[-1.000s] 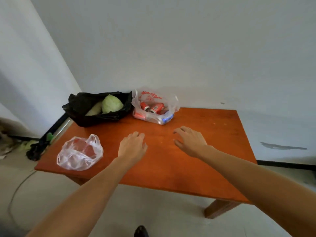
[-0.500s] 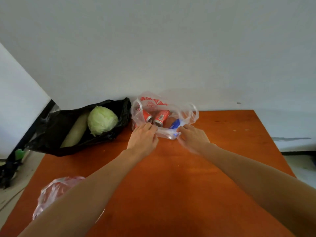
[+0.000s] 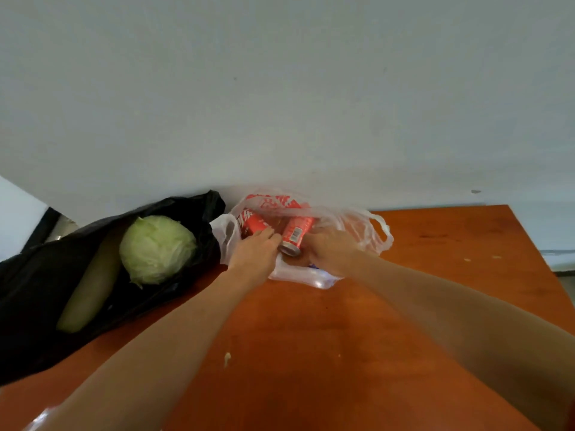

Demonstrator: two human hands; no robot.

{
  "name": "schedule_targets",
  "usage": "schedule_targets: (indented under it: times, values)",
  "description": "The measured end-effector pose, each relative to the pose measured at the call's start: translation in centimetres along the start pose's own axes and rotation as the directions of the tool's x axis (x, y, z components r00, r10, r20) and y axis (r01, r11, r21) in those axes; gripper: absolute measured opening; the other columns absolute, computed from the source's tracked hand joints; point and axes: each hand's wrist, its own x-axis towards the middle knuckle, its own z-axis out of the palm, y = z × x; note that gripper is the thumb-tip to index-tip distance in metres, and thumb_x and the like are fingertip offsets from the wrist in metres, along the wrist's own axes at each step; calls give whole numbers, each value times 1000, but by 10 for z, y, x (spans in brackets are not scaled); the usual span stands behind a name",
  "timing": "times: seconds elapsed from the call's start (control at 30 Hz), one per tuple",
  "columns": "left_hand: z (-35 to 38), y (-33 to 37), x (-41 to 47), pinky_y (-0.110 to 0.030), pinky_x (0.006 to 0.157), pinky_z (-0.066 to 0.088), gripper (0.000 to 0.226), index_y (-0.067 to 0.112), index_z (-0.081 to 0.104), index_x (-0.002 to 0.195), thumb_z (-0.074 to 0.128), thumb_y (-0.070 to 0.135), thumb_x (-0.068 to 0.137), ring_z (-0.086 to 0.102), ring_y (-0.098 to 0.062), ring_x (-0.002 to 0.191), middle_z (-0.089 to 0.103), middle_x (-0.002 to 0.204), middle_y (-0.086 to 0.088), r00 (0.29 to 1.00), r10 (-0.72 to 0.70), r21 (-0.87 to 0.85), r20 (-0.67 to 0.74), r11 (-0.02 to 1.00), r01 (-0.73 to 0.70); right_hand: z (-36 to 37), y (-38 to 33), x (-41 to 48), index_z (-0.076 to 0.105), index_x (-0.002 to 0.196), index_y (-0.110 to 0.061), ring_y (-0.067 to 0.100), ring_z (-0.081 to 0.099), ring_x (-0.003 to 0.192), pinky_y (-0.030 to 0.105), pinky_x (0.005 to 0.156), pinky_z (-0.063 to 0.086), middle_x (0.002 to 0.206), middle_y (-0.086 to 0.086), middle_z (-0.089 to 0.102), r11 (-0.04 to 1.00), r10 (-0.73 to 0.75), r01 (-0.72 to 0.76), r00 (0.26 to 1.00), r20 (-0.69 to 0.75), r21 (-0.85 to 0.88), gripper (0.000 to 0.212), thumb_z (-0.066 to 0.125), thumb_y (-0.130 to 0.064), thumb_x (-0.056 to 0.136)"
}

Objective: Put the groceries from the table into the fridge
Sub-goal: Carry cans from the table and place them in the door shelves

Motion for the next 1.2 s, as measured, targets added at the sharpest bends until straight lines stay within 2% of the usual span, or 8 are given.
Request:
schedule_targets:
  times: [0.07, 0.17, 0.3, 0.57, 0.67, 0.8, 1.07, 1.2]
  values:
    - [12, -5, 8, -40, 93, 47, 26, 17, 58, 118, 46, 16, 95, 54, -22, 117, 54, 130, -2, 999, -37, -14, 37, 999, 37, 6, 2, 6, 61, 122, -29, 27, 57, 113, 36, 93, 47, 123, 3, 64, 998, -54, 52, 995, 84, 21, 53, 32, -49, 83]
    - [27, -12, 21, -39, 93, 44, 24, 17, 61, 116, 48, 21, 96, 55, -22, 114, 56, 126, -2, 995, -21, -24, 100, 999, 23, 7, 5, 10, 65, 116, -24, 27, 56, 113, 35, 94, 44, 118, 3, 65, 994, -107, 112, 974, 200, -15, 37, 49, -38, 85]
    - [30, -14, 37, -31, 95, 40, 40, 25, 52, 132, 56, 25, 92, 54, -24, 117, 58, 130, -5, 953, 167, -82, 253, 985, -151, 16, 4, 8, 60, 122, -30, 24, 52, 117, 40, 98, 36, 123, -2, 62, 983, -91, 136, 943, 320, -123, 33, 53, -33, 90]
    - [44, -14, 31, -38, 112, 25, 52, 12, 36, 142, 51, 12, 92, 35, -30, 133, 42, 143, -13, 920, 169, 141, 355, 963, -232, 37, -5, 4, 42, 142, -16, 34, 24, 141, 56, 114, 11, 150, 13, 35, 904, -49, 156, 963, 265, -399, 47, 50, -24, 96]
    - [44, -12, 27, -37, 113, 23, 57, 12, 33, 143, 54, 11, 90, 33, -30, 135, 39, 144, -13, 933, 178, 161, 311, 958, -237, 43, -4, 5, 57, 129, -13, 36, 45, 128, 58, 108, 27, 134, 15, 54, 919, -121, 156, 986, 119, -361, 53, 72, -23, 79]
    - [40, -15, 20, -41, 106, 30, 56, 14, 37, 139, 60, 16, 87, 36, -29, 130, 39, 141, -13, 951, 151, 212, 270, 954, -211, 42, 0, -3, 42, 134, -12, 33, 41, 129, 49, 106, 30, 139, 15, 46, 923, -61, 125, 982, 181, -363, 55, 64, -17, 84]
    - [11, -35, -3, -40, 88, 47, 74, 15, 32, 141, 72, 23, 80, 41, -29, 119, 36, 131, -11, 977, 87, 141, 196, 983, -116, 5, -17, -31, 27, 142, -20, 22, 45, 128, 36, 81, 48, 144, 2, 39, 984, 20, -16, 1000, 16, -176, 75, 67, -30, 79]
    - [-13, -39, -26, -40, 85, 52, 72, 14, 34, 137, 74, 20, 78, 39, -28, 124, 34, 132, -10, 981, 139, 68, 139, 986, -149, -13, -42, -53, 25, 146, -32, 22, 43, 129, 42, 92, 49, 145, 1, 39, 994, 59, -63, 997, -49, -86, 79, 65, -48, 79]
